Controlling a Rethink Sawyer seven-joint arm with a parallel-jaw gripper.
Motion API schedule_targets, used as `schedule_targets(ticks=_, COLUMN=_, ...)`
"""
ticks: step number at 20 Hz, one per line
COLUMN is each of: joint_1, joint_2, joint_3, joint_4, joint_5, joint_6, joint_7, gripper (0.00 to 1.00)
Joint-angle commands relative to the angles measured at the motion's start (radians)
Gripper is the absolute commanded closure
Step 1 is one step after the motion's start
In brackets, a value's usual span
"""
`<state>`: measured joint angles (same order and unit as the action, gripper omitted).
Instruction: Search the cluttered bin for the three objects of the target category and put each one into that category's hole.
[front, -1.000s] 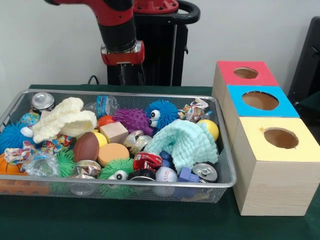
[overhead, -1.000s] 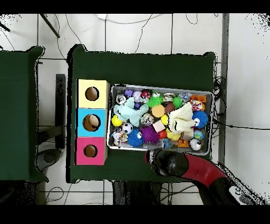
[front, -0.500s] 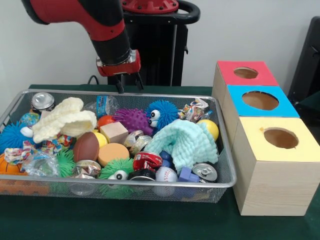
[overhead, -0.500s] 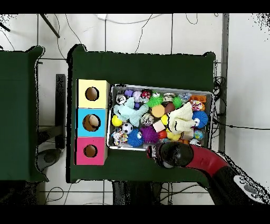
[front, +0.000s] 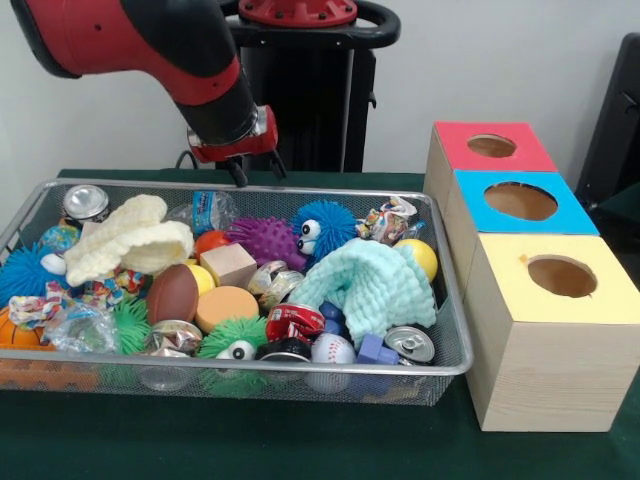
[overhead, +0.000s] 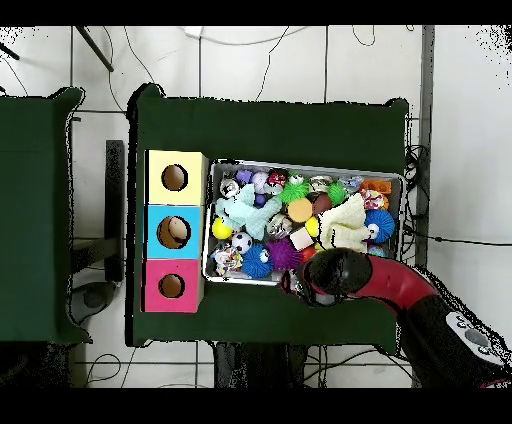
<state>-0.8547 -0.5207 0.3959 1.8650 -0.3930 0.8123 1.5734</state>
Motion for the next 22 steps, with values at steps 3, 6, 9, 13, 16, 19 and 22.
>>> schedule_targets(ticks=3, joint_1=-0.024, joint_2=0.075, joint_3=0.143, joint_4=-0.254, joint_5=-0.084, joint_6=-0.007, joint_7=-0.231, gripper=0.0)
schedule_targets(ticks=6, joint_1=-0.016, joint_2=-0.003, joint_3=0.143, joint_4=-0.226, joint_5=-0.086, joint_6=0.035, joint_7=-0.195, gripper=0.0)
schedule_targets(ticks=9, joint_1=0.002, joint_2=-0.132, joint_3=0.123, joint_4=-0.162, joint_5=-0.093, joint_6=0.025, joint_7=-0.117, gripper=0.0)
schedule_targets(ticks=13, joint_1=0.029, joint_2=-0.286, joint_3=0.104, joint_4=-0.089, joint_5=-0.116, joint_6=-0.04, joint_7=-0.039, gripper=0.0)
schedule_targets(ticks=16, joint_1=0.035, joint_2=-0.322, joint_3=0.106, joint_4=-0.086, joint_5=-0.103, joint_6=-0.004, joint_7=-0.054, gripper=0.0)
schedule_targets(ticks=19, joint_1=0.04, joint_2=-0.335, joint_3=0.112, joint_4=-0.107, joint_5=-0.088, joint_6=0.041, joint_7=-0.084, gripper=0.0)
schedule_targets(ticks=22, joint_1=0.043, joint_2=-0.327, joint_3=0.119, joint_4=-0.135, joint_5=-0.085, joint_6=0.065, joint_7=-0.111, gripper=0.0)
